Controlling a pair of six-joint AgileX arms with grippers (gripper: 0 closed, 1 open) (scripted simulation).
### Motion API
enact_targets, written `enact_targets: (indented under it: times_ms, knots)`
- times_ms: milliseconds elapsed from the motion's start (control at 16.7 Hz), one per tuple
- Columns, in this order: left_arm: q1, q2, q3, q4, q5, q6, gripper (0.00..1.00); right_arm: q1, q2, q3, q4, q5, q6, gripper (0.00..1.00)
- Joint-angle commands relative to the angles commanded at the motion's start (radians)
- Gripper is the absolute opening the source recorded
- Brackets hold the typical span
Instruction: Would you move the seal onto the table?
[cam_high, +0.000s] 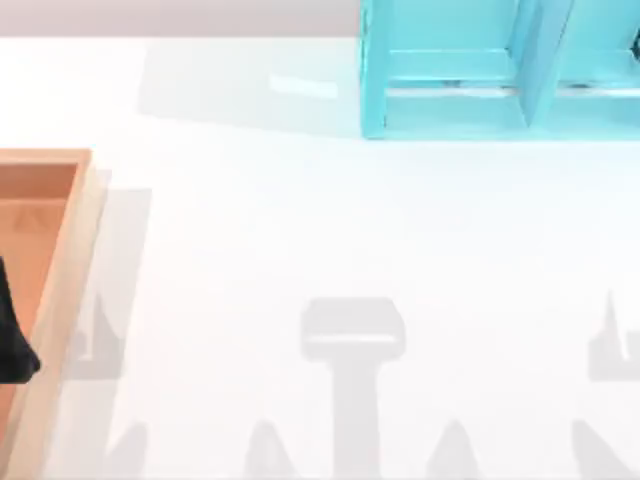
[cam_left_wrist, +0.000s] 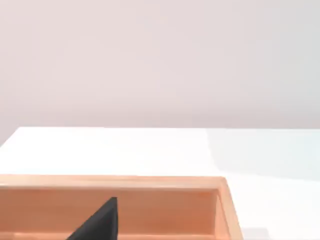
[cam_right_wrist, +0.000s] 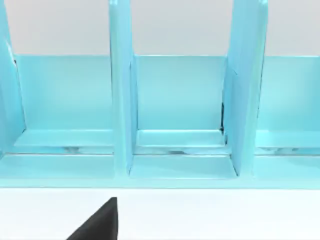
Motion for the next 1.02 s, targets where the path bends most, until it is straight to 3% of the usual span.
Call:
enact_targets:
  times_ms: [240,480,1020]
  knots:
    - [0.009,0.033,0.033,-0.033,0.0,0.01,1.0,0.0,0.0,0.0,0.0,0.0,0.0,1.0]
    - [0.053,0.225,0.22,-0.214,0.003,0.062,1.0,0.0,0.0,0.0,0.0,0.0,0.0,1.0]
    - [0.228,1.084,0.918,-0.874,-0.008,0.233,1.0,0.0,0.0,0.0,0.0,0.0,0.0,1.0]
